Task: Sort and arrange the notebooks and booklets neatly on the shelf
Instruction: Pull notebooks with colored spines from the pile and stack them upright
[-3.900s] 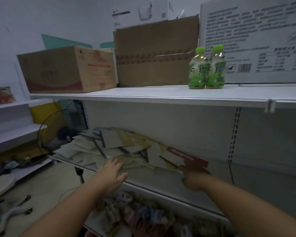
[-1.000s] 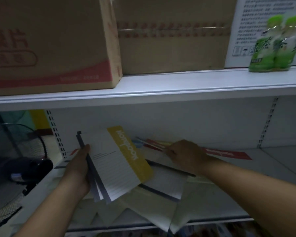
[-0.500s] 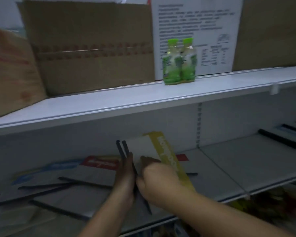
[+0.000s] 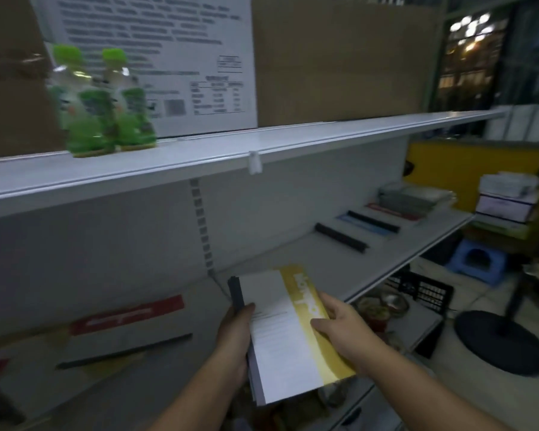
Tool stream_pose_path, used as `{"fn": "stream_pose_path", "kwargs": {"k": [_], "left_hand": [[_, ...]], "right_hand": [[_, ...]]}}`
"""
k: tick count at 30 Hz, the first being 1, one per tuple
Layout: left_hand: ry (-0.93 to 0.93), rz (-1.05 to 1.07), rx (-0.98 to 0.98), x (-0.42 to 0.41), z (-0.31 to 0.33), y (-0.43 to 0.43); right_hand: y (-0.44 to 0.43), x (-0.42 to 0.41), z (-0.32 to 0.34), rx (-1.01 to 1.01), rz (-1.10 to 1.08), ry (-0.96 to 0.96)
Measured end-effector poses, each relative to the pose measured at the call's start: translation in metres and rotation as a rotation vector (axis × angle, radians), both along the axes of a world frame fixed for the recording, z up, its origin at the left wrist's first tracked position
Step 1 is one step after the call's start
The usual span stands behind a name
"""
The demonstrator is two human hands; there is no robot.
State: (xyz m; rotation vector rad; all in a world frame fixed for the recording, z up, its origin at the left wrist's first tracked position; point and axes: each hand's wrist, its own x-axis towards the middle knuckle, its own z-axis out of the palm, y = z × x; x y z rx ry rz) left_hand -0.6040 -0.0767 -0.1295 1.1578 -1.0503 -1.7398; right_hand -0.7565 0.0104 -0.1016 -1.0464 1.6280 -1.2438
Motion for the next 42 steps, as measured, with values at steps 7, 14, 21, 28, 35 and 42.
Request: {"fn": "stream_pose_path", "kwargs": {"k": [7, 14, 21, 28, 35, 42], "left_hand": [[0.070, -0.077, 0.026, -0.084, 0.003, -0.024], [0.248, -0.216, 0.052, -0.184, 0.049, -0.031], [0.142, -0.178, 0.280, -0.282, 0.020, -0.093], [0.052, -0.163, 0.375, -0.367, 0.026, -0.110], [0.076, -0.081, 0.366, -0.467, 0.033, -0.146], [-0.001, 0.080, 0.242, -0.534, 0.036, -0.185]], "right_hand": [[-0.028, -0.082, -0.016, 0.095, -0.067, -0.114], [-0.065, -0.177, -0.007, 0.117, -0.244, -0.106], [-0.082, -0.260, -0.022, 0.127, -0.401, -0.145], [-0.108, -0.363, -0.020, 0.172, -0.277, -0.010], [-0.176, -0.488, 0.010, 0.198, -0.173, 0.379], [-0.245, -0.555, 0.005, 0.244, -0.033, 0.739]]}}
